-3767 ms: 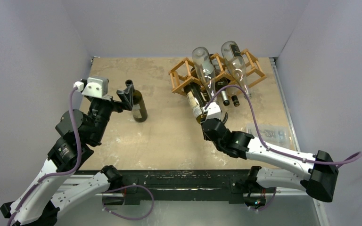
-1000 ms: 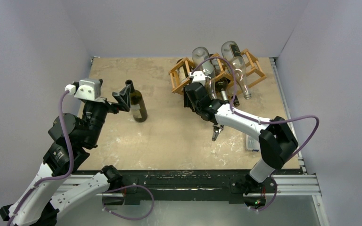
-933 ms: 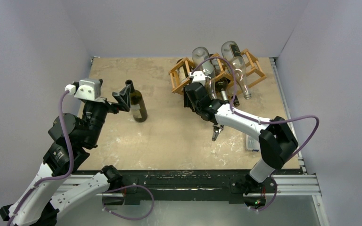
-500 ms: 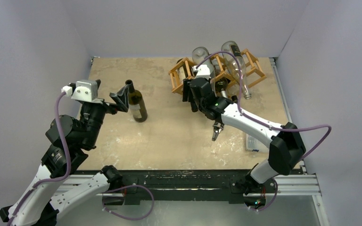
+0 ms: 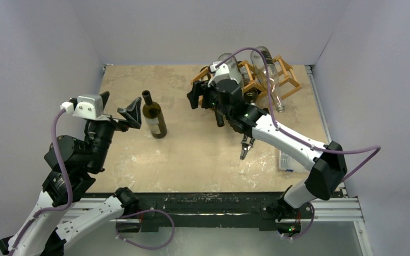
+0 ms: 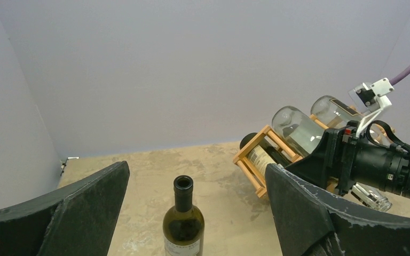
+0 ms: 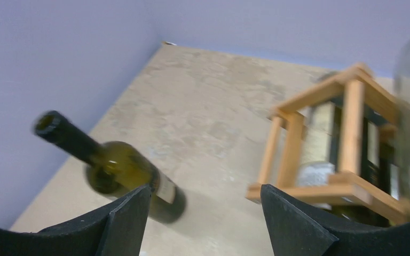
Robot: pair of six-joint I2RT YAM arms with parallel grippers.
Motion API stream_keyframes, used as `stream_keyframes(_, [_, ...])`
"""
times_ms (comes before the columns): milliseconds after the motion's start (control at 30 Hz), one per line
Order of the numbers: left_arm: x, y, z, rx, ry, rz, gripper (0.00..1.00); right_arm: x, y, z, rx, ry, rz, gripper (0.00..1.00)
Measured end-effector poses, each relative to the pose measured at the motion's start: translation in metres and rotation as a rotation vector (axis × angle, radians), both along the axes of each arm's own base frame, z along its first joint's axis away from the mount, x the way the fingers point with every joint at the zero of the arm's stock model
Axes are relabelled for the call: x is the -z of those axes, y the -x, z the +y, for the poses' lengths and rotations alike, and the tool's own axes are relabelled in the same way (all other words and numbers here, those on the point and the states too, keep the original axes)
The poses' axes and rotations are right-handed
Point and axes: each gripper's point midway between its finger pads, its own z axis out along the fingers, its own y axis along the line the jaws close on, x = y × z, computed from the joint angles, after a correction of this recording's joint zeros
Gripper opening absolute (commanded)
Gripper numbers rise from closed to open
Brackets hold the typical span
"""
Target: Put the wine bottle on the wine rack
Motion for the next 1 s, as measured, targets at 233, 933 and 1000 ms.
stream_keyframes(233, [-0.003, 0.005, 0.004, 0.0, 0.012, -0.012, 0.99, -0.033, 0.012, 0.075, -0.224, -0.107, -0.061, 0.83])
stream_keyframes(933, [-0.008, 0.013, 0.012, 0.0, 0.032, -0.033, 0.99, -0.025, 0.015, 0.186, -0.335, -0.164, -0.068, 0.74])
stream_keyframes(1000, [-0.008, 0.013, 0.012, 0.0, 0.032, -0.033, 0.99, -0.029, 0.013, 0.191, -0.33, -0.173, -0.074, 0.72])
